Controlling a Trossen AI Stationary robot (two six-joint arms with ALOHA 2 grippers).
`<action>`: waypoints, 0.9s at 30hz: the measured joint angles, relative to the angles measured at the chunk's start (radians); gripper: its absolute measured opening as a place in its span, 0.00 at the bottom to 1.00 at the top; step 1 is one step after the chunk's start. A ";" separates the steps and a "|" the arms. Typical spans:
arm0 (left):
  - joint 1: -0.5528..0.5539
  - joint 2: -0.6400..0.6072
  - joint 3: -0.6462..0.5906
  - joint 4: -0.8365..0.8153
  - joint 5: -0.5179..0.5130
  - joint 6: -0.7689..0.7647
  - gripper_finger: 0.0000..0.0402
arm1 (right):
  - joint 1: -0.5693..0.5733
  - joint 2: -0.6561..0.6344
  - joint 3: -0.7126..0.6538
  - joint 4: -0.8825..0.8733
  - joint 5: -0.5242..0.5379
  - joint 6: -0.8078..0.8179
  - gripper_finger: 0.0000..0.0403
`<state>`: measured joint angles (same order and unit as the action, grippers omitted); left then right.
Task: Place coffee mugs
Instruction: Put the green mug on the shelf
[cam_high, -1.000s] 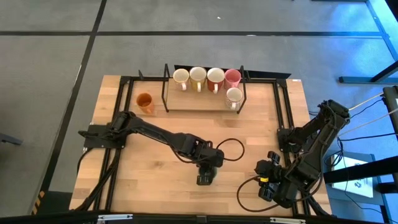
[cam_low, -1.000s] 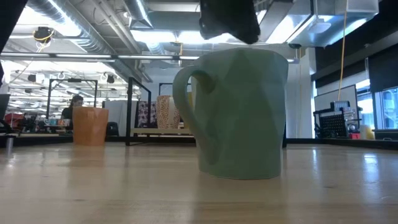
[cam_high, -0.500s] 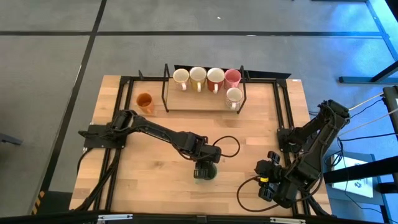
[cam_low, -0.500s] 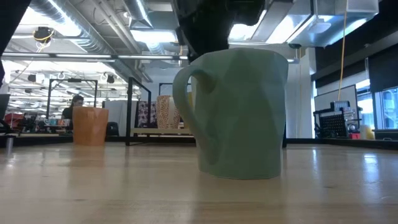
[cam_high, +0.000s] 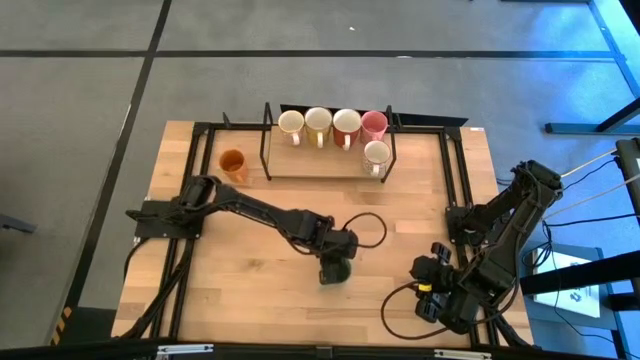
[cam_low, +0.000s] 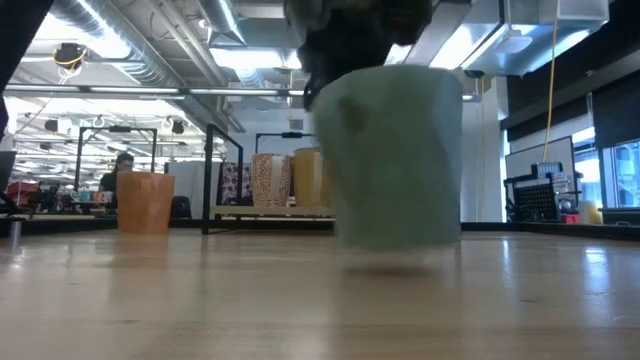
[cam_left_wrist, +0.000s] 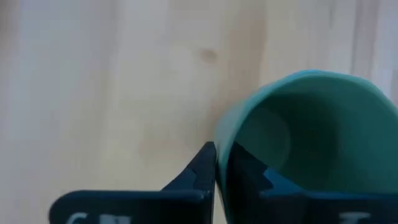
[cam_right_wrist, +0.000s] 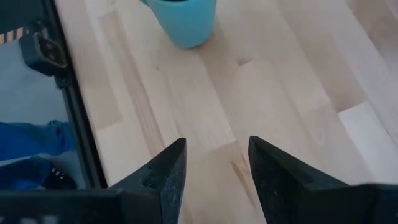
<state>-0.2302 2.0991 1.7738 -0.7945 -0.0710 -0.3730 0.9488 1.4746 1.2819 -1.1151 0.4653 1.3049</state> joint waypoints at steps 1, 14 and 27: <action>0.008 0.000 0.025 -0.023 -0.024 -0.012 0.05 | 0.000 0.000 0.000 -0.011 0.008 0.019 0.40; 0.284 -0.002 0.314 -0.234 -0.238 -0.113 0.05 | 0.000 0.000 0.000 -0.124 0.047 0.188 0.40; 0.507 0.003 0.315 -0.211 -0.226 -0.145 0.05 | 0.000 0.000 0.000 -0.164 0.069 0.209 0.40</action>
<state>0.2769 2.1022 2.0892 -1.0053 -0.2974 -0.5178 0.9485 1.4749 1.2819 -1.2795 0.5339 1.5143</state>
